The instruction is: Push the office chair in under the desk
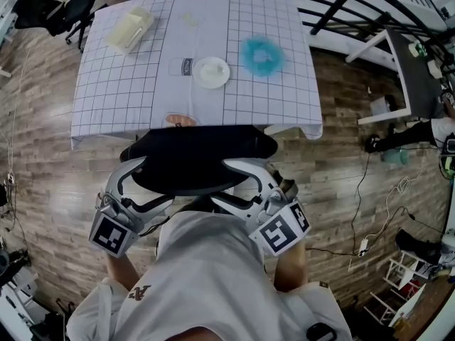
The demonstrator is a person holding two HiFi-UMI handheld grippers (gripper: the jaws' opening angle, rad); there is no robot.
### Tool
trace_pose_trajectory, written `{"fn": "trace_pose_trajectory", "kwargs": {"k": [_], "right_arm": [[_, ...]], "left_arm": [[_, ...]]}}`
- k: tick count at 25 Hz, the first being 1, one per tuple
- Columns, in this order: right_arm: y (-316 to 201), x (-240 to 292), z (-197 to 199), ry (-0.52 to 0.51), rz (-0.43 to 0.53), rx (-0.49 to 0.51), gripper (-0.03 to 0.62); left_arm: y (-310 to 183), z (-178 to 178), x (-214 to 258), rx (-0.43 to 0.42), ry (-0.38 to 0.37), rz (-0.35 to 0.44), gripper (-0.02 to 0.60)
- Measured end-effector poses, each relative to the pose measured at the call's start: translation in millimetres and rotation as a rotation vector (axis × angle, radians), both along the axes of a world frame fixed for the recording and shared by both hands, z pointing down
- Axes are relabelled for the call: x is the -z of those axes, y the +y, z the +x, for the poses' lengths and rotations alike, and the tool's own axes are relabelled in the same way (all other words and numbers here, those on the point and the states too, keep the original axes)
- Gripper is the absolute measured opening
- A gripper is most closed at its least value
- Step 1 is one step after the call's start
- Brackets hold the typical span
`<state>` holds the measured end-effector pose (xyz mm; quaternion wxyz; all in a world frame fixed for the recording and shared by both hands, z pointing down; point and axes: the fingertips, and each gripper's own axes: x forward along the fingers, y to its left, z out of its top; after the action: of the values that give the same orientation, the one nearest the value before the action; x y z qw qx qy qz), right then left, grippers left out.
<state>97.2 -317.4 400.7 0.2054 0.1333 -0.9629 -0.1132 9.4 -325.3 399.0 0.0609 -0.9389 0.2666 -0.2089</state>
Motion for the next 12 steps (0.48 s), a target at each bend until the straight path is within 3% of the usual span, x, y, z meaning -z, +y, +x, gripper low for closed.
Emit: {"fn": "trace_pose_trajectory", "kwargs": {"k": [12], "right_arm": [[-7.3, 2.3, -9.1, -0.011, 0.008, -0.009, 0.311]], "left_arm": [[-9.2, -8.7, 2.4, -0.022, 0.009, 0.010, 0.402]]}}
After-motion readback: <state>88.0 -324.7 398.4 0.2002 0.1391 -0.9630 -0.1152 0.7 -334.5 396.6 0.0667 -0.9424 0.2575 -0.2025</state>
